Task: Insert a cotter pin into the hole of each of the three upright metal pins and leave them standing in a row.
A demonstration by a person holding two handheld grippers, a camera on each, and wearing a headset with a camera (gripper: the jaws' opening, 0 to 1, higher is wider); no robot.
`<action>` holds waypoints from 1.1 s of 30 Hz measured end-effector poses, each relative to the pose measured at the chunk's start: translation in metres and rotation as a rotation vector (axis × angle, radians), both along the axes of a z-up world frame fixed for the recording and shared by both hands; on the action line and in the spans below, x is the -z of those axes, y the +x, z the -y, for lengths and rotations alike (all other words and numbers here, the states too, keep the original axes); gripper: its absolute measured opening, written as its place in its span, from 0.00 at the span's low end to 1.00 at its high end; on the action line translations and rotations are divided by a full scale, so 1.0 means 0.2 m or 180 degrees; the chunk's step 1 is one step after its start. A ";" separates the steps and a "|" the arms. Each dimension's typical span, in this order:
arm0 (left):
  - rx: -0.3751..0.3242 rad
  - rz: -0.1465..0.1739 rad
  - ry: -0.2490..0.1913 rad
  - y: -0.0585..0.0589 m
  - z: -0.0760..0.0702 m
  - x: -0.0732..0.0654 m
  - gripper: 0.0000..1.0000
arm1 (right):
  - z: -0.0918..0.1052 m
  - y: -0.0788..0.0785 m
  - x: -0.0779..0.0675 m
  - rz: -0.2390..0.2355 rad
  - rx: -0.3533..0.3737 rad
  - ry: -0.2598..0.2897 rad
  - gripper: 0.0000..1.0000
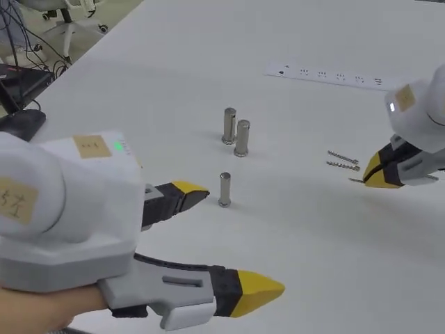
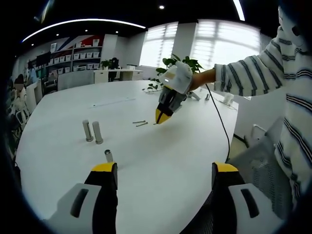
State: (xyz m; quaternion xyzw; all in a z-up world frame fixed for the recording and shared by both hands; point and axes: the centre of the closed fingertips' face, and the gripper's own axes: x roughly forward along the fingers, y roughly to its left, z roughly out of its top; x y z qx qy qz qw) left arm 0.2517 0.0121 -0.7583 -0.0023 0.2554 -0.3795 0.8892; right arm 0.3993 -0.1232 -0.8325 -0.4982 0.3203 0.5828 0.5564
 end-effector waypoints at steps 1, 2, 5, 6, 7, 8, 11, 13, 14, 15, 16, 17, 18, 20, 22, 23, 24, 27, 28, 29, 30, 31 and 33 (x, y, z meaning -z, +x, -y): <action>0.0004 0.0001 -0.0005 0.00 0.00 0.00 0.78 | -0.01 -0.01 -0.01 0.0013 -0.0019 0.0018 0.02; 0.0013 0.0006 -0.0011 0.00 0.01 0.00 0.77 | -0.02 -0.02 -0.01 0.0018 -0.0029 0.0028 0.02; 0.0031 0.0009 -0.0013 0.01 0.02 0.00 0.77 | -0.03 -0.04 -0.03 0.0129 -0.0050 0.0058 0.02; 0.0037 0.0014 -0.0014 0.01 0.03 -0.01 0.76 | -0.04 -0.04 -0.03 0.0147 -0.0061 0.0070 0.02; 0.0039 0.0012 -0.0018 0.01 0.03 -0.01 0.76 | -0.04 -0.05 -0.04 0.0166 -0.0065 0.0087 0.02; 0.0041 0.0012 -0.0024 0.01 0.03 -0.01 0.76 | -0.05 -0.05 -0.05 0.0181 -0.0066 0.0106 0.02; 0.0049 0.0014 -0.0035 0.01 0.04 -0.01 0.76 | -0.06 -0.07 -0.07 0.0215 -0.0072 0.0166 0.02; 0.0052 0.0015 -0.0030 0.02 0.04 -0.01 0.76 | -0.06 -0.08 -0.08 0.0238 -0.0072 0.0192 0.02; 0.0056 0.0010 -0.0031 0.02 0.04 -0.01 0.75 | -0.06 -0.09 -0.09 0.0241 -0.0069 0.0204 0.02; 0.0057 0.0005 -0.0034 0.02 0.04 -0.01 0.75 | -0.06 -0.09 -0.09 0.0245 -0.0061 0.0221 0.02; 0.0061 0.0001 -0.0040 0.02 0.04 -0.01 0.75 | -0.06 -0.10 -0.10 0.0251 -0.0056 0.0237 0.02; 0.0065 0.0000 -0.0042 0.02 0.04 -0.01 0.74 | -0.07 -0.10 -0.10 0.0258 -0.0051 0.0247 0.02; 0.0069 0.0000 -0.0040 0.03 0.04 -0.01 0.74 | -0.07 -0.11 -0.11 0.0266 -0.0042 0.0262 0.02; 0.0076 0.0002 -0.0036 0.03 0.04 -0.01 0.74 | -0.07 -0.12 -0.12 0.0285 -0.0040 0.0290 0.02; 0.0092 -0.0004 -0.0041 0.04 0.05 -0.01 0.73 | -0.08 -0.13 -0.14 0.0315 -0.0039 0.0324 0.02; 0.0108 -0.0008 -0.0047 0.04 0.05 -0.01 0.72 | -0.08 -0.14 -0.15 0.0328 -0.0040 0.0341 0.02; 0.0121 -0.0016 -0.0049 0.04 0.06 -0.01 0.71 | -0.09 -0.14 -0.16 0.0347 -0.0036 0.0375 0.02; 0.0166 -0.0024 -0.0055 0.06 0.08 -0.02 0.70 | -0.11 -0.16 -0.19 0.0396 -0.0019 0.0469 0.02; 0.0172 -0.0028 -0.0061 0.06 0.09 -0.02 0.69 | -0.11 -0.16 -0.20 0.0415 -0.0019 0.0481 0.02; 0.0178 -0.0040 -0.0069 0.07 0.10 -0.02 0.69 | -0.11 -0.17 -0.22 0.0440 -0.0021 0.0501 0.02; 0.0180 -0.0053 -0.0076 0.07 0.10 -0.01 0.69 | -0.12 -0.17 -0.23 0.0462 -0.0020 0.0516 0.02; 0.0181 -0.0069 -0.0089 0.08 0.11 -0.01 0.68 | -0.12 -0.17 -0.23 0.0485 -0.0020 0.0527 0.02; 0.0183 -0.0084 -0.0117 0.09 0.12 -0.01 0.67 | -0.13 -0.19 -0.25 0.0493 0.0008 0.0574 0.02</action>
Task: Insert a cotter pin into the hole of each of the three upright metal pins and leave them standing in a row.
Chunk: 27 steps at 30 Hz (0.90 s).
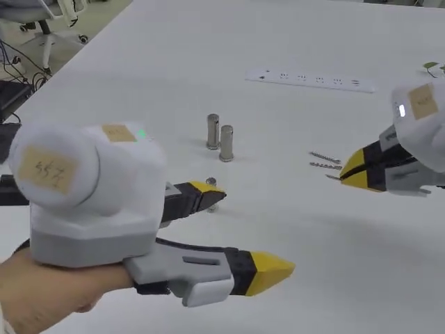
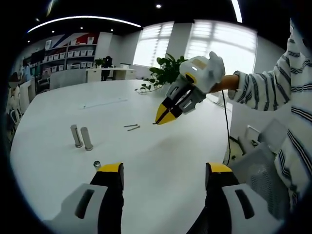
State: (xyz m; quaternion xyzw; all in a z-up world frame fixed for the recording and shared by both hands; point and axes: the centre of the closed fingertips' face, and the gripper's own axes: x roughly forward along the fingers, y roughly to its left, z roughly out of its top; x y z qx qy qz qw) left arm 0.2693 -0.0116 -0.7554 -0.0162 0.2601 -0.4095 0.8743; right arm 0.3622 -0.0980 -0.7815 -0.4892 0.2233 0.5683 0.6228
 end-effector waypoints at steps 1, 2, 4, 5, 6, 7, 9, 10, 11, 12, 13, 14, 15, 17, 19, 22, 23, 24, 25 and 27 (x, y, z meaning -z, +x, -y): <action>0.0001 -0.0015 -0.0019 0.00 0.01 0.00 0.65 | 0.00 -0.01 -0.01 -0.0016 0.0017 0.0026 0.02; 0.0009 -0.0041 -0.0040 0.01 0.01 0.00 0.64 | -0.01 -0.02 -0.02 -0.0024 0.0037 0.0075 0.02; 0.0016 -0.0074 -0.0073 0.01 0.03 0.00 0.60 | -0.02 -0.03 -0.03 -0.0011 0.0055 0.0113 0.02; 0.0014 -0.0088 -0.0091 0.01 0.03 0.00 0.59 | -0.02 -0.04 -0.04 -0.0008 0.0061 0.0129 0.02; 0.0004 -0.0112 -0.0112 0.02 0.04 0.01 0.59 | -0.02 -0.05 -0.04 -0.0004 0.0066 0.0145 0.02; -0.0010 -0.0141 -0.0148 0.02 0.04 0.01 0.58 | -0.03 -0.06 -0.05 0.0006 0.0068 0.0160 0.02; -0.0049 -0.0199 -0.0218 0.04 0.05 0.01 0.58 | -0.04 -0.08 -0.06 0.0020 0.0067 0.0185 0.02; -0.0063 -0.0220 -0.0247 0.05 0.06 0.00 0.56 | -0.04 -0.08 -0.06 0.0034 0.0066 0.0196 0.02; -0.0069 -0.0249 -0.0269 0.06 0.06 0.01 0.54 | -0.05 -0.09 -0.06 0.0060 0.0057 0.0198 0.02; -0.0073 -0.0264 -0.0280 0.07 0.07 0.01 0.52 | -0.04 -0.09 -0.06 0.0083 0.0045 0.0183 0.02; -0.0081 -0.0291 -0.0300 0.08 0.08 0.01 0.50 | -0.04 -0.08 -0.06 0.0125 0.0029 0.0167 0.02; -0.0095 -0.0322 -0.0322 0.09 0.08 0.01 0.49 | -0.05 -0.09 -0.06 0.0136 0.0025 0.0165 0.02; -0.0116 -0.0361 -0.0368 0.10 0.09 0.01 0.48 | -0.05 -0.09 -0.06 0.0130 0.0025 0.0176 0.02; -0.0140 -0.0403 -0.0438 0.11 0.10 0.00 0.47 | -0.06 -0.10 -0.06 0.0124 0.0027 0.0196 0.02; -0.0165 -0.0454 -0.0521 0.14 0.12 0.00 0.45 | -0.07 -0.11 -0.05 0.0129 0.0032 0.0216 0.02; -0.0202 -0.0502 -0.0605 0.17 0.14 -0.01 0.42 | -0.08 -0.12 -0.06 0.0137 0.0040 0.0254 0.02; -0.0213 -0.0519 -0.0620 0.18 0.14 -0.01 0.41 | -0.08 -0.13 -0.06 0.0138 0.0041 0.0264 0.02; -0.0216 -0.0528 -0.0625 0.18 0.15 -0.01 0.41 | -0.09 -0.13 -0.06 0.0138 0.0043 0.0272 0.02; -0.0217 -0.0536 -0.0631 0.19 0.15 0.00 0.41 | -0.09 -0.14 -0.06 0.0140 0.0041 0.0279 0.02; -0.0212 -0.0574 -0.0649 0.20 0.17 0.00 0.40 | -0.10 -0.15 -0.06 0.0150 0.0032 0.0283 0.02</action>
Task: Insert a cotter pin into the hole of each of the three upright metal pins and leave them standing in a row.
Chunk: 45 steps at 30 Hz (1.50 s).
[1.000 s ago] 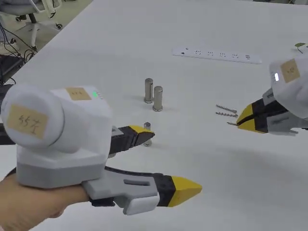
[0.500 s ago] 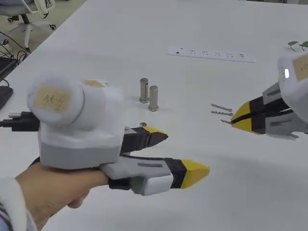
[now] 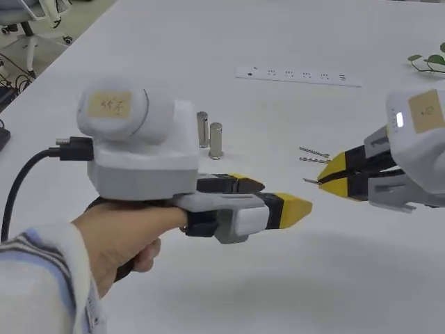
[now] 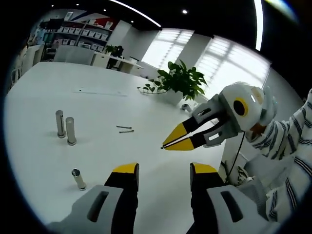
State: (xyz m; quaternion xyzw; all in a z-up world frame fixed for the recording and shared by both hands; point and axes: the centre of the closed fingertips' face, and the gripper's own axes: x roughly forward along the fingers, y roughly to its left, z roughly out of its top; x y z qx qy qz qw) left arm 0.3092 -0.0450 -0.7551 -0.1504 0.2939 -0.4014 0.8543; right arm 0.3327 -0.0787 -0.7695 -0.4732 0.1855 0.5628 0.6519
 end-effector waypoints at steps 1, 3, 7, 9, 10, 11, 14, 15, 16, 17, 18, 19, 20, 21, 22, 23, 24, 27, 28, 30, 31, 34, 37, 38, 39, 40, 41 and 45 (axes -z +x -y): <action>0.0003 -0.0019 -0.0030 0.01 0.01 0.00 0.39 | 0.00 0.00 0.00 0.0005 0.0001 0.0005 0.02; -0.0004 -0.0044 -0.0076 0.02 0.02 -0.01 0.37 | -0.01 -0.01 0.00 0.0009 0.0005 0.0017 0.02; -0.0017 -0.0062 -0.0077 0.04 0.04 0.00 0.34 | -0.01 -0.02 0.00 0.0018 0.0011 0.0025 0.02; -0.0019 -0.0069 -0.0072 0.05 0.05 0.00 0.33 | -0.02 -0.02 0.00 0.0027 0.0016 0.0032 0.02; -0.0016 -0.0071 -0.0066 0.06 0.05 0.00 0.33 | -0.02 -0.02 0.00 0.0037 0.0018 0.0032 0.02; -0.0011 -0.0074 -0.0063 0.06 0.06 0.00 0.32 | -0.02 -0.02 0.00 0.0062 0.0026 0.0034 0.02; 0.0007 -0.0096 -0.0068 0.06 0.07 0.01 0.30 | -0.03 -0.03 -0.01 0.0107 0.0024 0.0049 0.02; 0.0018 -0.0107 -0.0075 0.06 0.08 0.01 0.29 | -0.03 -0.03 -0.02 0.0122 0.0021 0.0061 0.02; 0.0028 -0.0124 -0.0092 0.06 0.08 0.00 0.28 | -0.03 -0.04 -0.02 0.0126 0.0020 0.0062 0.02; 0.0037 -0.0142 -0.0111 0.06 0.09 0.00 0.26 | -0.03 -0.04 -0.02 0.0132 0.0016 0.0059 0.02; 0.0048 -0.0160 -0.0125 0.06 0.09 0.00 0.23 | -0.03 -0.04 -0.02 0.0143 0.0016 0.0064 0.02; 0.0052 -0.0167 -0.0131 0.06 0.09 0.00 0.22 | -0.03 -0.04 -0.02 0.0145 0.0016 0.0065 0.02; 0.0057 -0.0169 -0.0134 0.06 0.10 0.00 0.22 | -0.03 -0.04 -0.02 0.0141 0.0019 0.0064 0.02; 0.0060 -0.0170 -0.0137 0.06 0.10 0.00 0.22 | -0.03 -0.05 -0.02 0.0145 0.0020 0.0064 0.02; 0.0062 -0.0180 -0.0150 0.06 0.10 0.00 0.21 | -0.03 -0.05 -0.02 0.0157 0.0018 0.0067 0.02; 0.0068 -0.0184 -0.0160 0.06 0.10 0.00 0.20 | -0.03 -0.05 -0.02 0.0152 0.0018 0.0065 0.02; 0.0075 -0.0191 -0.0172 0.06 0.10 0.00 0.19 | -0.03 -0.05 -0.03 0.0150 0.0021 0.0072 0.02; 0.0103 -0.0204 -0.0191 0.05 0.11 -0.01 0.18 | -0.03 -0.05 -0.03 0.0163 0.0018 0.0077 0.02; 0.0108 -0.0207 -0.0195 0.05 0.11 -0.01 0.17 | -0.04 -0.05 -0.03 0.0178 0.0011 0.0082 0.02; 0.0116 -0.0221 -0.0218 0.05 0.11 -0.01 0.14 | -0.04 -0.05 -0.03 0.0173 0.0011 0.0085 0.02; 0.0123 -0.0230 -0.0230 0.05 0.12 -0.01 0.13 | -0.04 -0.05 -0.03 0.0174 0.0009 0.0089 0.02; 0.0128 -0.0236 -0.0236 0.05 0.12 -0.01 0.12 | -0.04 -0.06 -0.03 0.0164 0.0006 0.0106 0.02; 0.0130 -0.0239 -0.0243 0.05 0.12 -0.01 0.12 | -0.05 -0.06 -0.04 0.0170 -0.0002 0.0117 0.02; 0.0132 -0.0243 -0.0250 0.05 0.12 -0.01 0.11 | -0.05 -0.06 -0.04 0.0169 -0.0004 0.0118 0.02; 0.0134 -0.0252 -0.0258 0.05 0.12 -0.02 0.09 | -0.05 -0.06 -0.04 0.0171 -0.0005 0.0125 0.02; 0.0130 -0.0264 -0.0271 0.05 0.11 -0.02 0.08 | -0.05 -0.06 -0.04 0.0171 -0.0007 0.0132 0.02; 0.0123 -0.0272 -0.0273 0.05 0.11 -0.01 0.08 | -0.05 -0.06 -0.04 0.0169 -0.0001 0.0136 0.02; 0.0117 -0.0276 -0.0271 0.06 0.11 -0.01 0.06 | -0.05 -0.06 -0.04 0.0164 -0.0013 0.0141 0.02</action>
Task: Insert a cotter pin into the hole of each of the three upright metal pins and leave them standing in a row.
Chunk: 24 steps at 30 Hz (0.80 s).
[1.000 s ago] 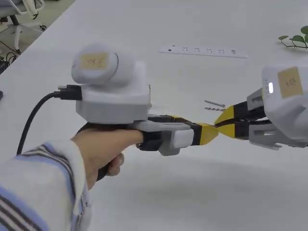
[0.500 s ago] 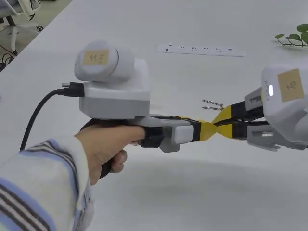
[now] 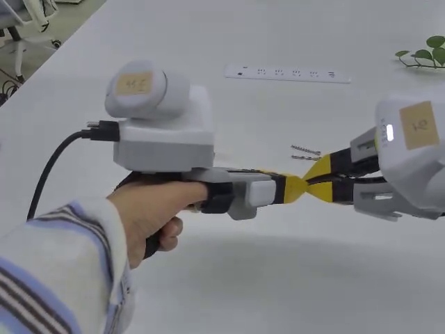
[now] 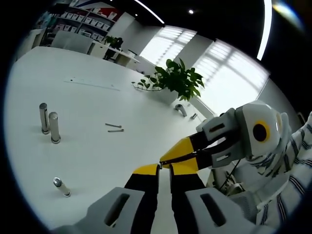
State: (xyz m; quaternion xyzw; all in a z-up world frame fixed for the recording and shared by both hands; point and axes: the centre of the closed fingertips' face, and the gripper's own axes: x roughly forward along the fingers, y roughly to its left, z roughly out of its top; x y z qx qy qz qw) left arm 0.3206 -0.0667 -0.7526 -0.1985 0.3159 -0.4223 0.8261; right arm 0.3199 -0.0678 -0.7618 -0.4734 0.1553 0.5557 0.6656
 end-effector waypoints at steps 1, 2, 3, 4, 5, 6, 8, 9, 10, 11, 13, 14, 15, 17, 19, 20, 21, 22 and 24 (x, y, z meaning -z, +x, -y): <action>-0.0001 -0.0005 0.0000 0.00 0.00 0.00 0.06 | 0.00 0.00 0.00 -0.0002 -0.0002 0.0001 0.02; -0.0001 -0.0011 -0.0001 0.00 0.00 0.00 0.05 | 0.00 0.00 0.00 -0.0004 0.0000 0.0004 0.02; -0.0005 -0.0023 -0.0002 0.00 0.00 0.01 0.04 | 0.00 0.00 0.00 -0.0007 0.0000 0.0007 0.02; -0.0005 -0.0032 -0.0003 0.00 0.00 0.01 0.04 | 0.00 -0.01 0.00 -0.0009 -0.0001 0.0008 0.02; -0.0004 -0.0037 -0.0004 0.00 0.00 0.01 0.03 | 0.00 -0.01 0.00 -0.0009 -0.0002 0.0009 0.02; -0.0004 -0.0044 -0.0004 0.00 0.00 0.01 0.03 | 0.00 -0.01 0.00 -0.0007 -0.0003 0.0010 0.02; 0.0000 -0.0044 -0.0006 0.00 0.00 0.01 0.02 | 0.00 -0.01 0.00 0.0007 -0.0013 0.0017 0.02; 0.0005 -0.0044 -0.0003 0.00 0.00 0.01 0.02 | 0.00 -0.01 0.00 0.0003 -0.0014 0.0016 0.02; 0.0012 -0.0038 0.0005 0.00 0.00 0.01 0.01 | 0.00 -0.01 0.00 0.0000 -0.0015 0.0019 0.02; 0.0012 -0.0036 0.0010 0.00 0.00 0.01 0.01 | 0.00 -0.01 0.00 -0.0002 -0.0015 0.0022 0.02; 0.0024 -0.0033 0.0027 0.00 0.00 0.02 0.01 | 0.00 -0.01 0.00 -0.0006 -0.0017 0.0019 0.02; 0.0032 -0.0032 0.0032 0.00 0.00 0.02 0.01 | 0.00 -0.02 0.00 -0.0004 -0.0024 0.0011 0.02; 0.0047 -0.0019 0.0046 0.00 0.00 0.02 0.01 | 0.00 -0.02 0.00 -0.0003 -0.0027 0.0009 0.02; 0.0073 0.0004 0.0072 -0.01 0.00 0.02 0.01 | 0.00 -0.02 0.00 -0.0010 -0.0034 0.0003 0.02; 0.0084 0.0011 0.0080 -0.01 0.00 0.02 0.01 | 0.00 -0.02 0.00 -0.0007 -0.0038 0.0000 0.02; 0.0089 0.0016 0.0083 -0.01 0.00 0.02 0.01 | 0.00 -0.02 0.00 -0.0011 -0.0035 0.0002 0.02; 0.0093 0.0023 0.0084 -0.01 0.00 0.02 0.01 | 0.01 -0.02 0.00 -0.0011 -0.0033 0.0004 0.02; 0.0096 0.0026 0.0085 -0.01 0.00 0.02 0.01 | 0.01 -0.02 0.00 -0.0012 -0.0033 0.0008 0.02; 0.0102 0.0035 0.0084 -0.01 0.01 0.02 0.01 | 0.01 -0.02 0.00 -0.0008 -0.0031 0.0013 0.02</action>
